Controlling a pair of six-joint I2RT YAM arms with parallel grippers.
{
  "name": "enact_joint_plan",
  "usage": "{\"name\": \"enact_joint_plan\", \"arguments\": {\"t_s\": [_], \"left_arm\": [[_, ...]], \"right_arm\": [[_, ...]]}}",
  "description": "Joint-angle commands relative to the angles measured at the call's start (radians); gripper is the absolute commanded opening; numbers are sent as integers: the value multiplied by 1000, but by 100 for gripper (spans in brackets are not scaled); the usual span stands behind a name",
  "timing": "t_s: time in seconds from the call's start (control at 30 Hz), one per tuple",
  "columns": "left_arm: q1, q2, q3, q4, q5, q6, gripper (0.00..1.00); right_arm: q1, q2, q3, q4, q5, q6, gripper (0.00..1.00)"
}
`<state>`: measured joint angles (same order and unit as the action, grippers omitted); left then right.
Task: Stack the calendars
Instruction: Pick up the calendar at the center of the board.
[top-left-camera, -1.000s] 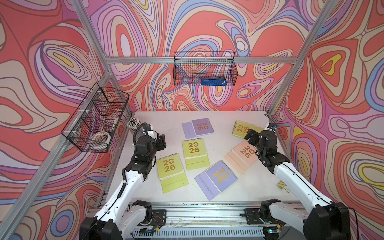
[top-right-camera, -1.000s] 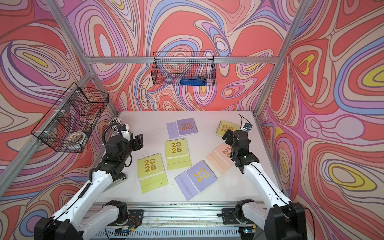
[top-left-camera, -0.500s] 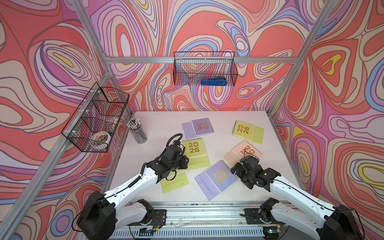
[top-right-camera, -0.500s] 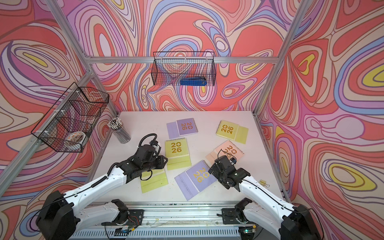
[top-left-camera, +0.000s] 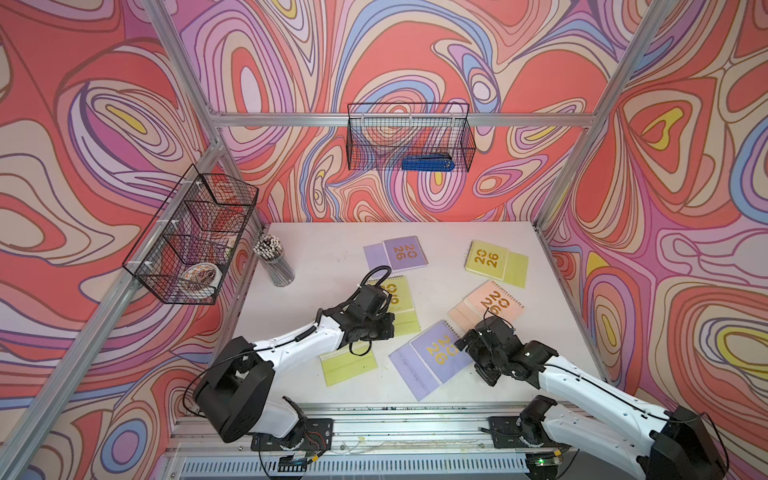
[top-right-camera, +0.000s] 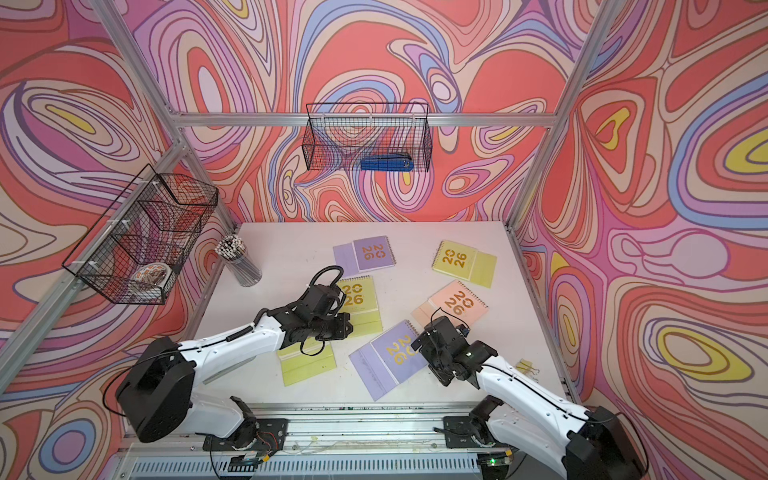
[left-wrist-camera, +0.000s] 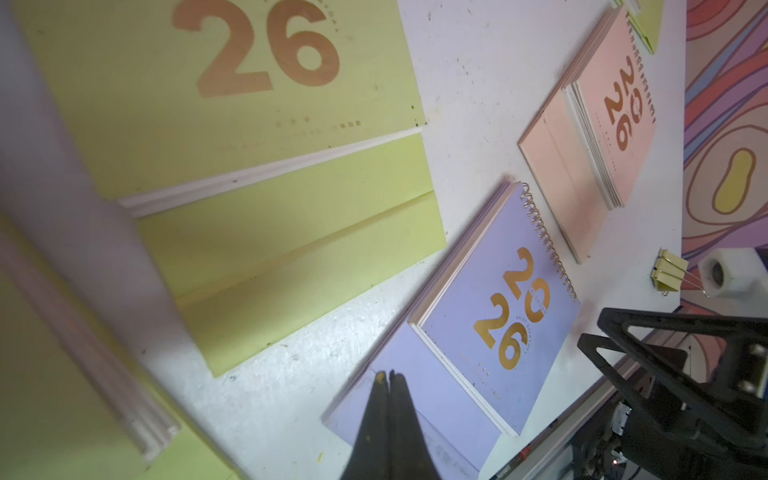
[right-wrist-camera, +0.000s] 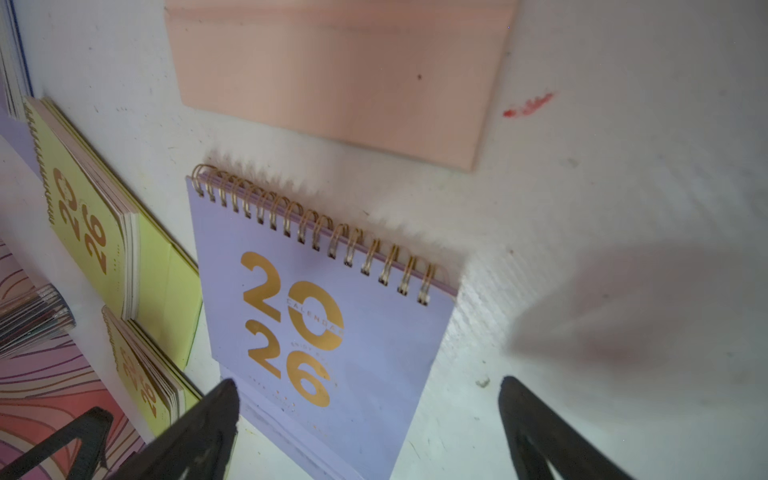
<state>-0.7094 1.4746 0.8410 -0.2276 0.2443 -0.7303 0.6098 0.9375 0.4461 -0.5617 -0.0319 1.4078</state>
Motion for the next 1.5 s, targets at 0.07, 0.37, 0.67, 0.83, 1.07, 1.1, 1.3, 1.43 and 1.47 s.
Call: {"name": "enact_joint_plan", "arguments": {"t_s": [0.07,0.37,0.67,0.83,1.07,1.1,1.3,1.43,1.47], "left_arm": [[-50,131,101,5,71,-17,0],[-101,318,279,-86,66,1,0],[-101,408,363,-159,55,14,0],[-100,448,405,-180,56,23,0],[-101,484,435,-226,24,28,0],[-101,491,439,-235,19,28,0],[-100,529,457,-255,54,27,0],[-99,547,454,-249,79,22,0],[-99,549,456,-251,82,23,0]], "right_arm": [[19,-14,-42,49,-33,78,99],[66,-11,-75,101,-48,137,98],[90,-6,-126,184,-62,195,99],[101,16,-134,214,-66,203,99],[110,55,-153,272,-80,224,98],[109,54,-156,275,-79,227,98],[111,30,-200,344,-72,235,99],[111,16,-216,447,-63,184,98],[111,10,-214,456,-58,172,98]]}}
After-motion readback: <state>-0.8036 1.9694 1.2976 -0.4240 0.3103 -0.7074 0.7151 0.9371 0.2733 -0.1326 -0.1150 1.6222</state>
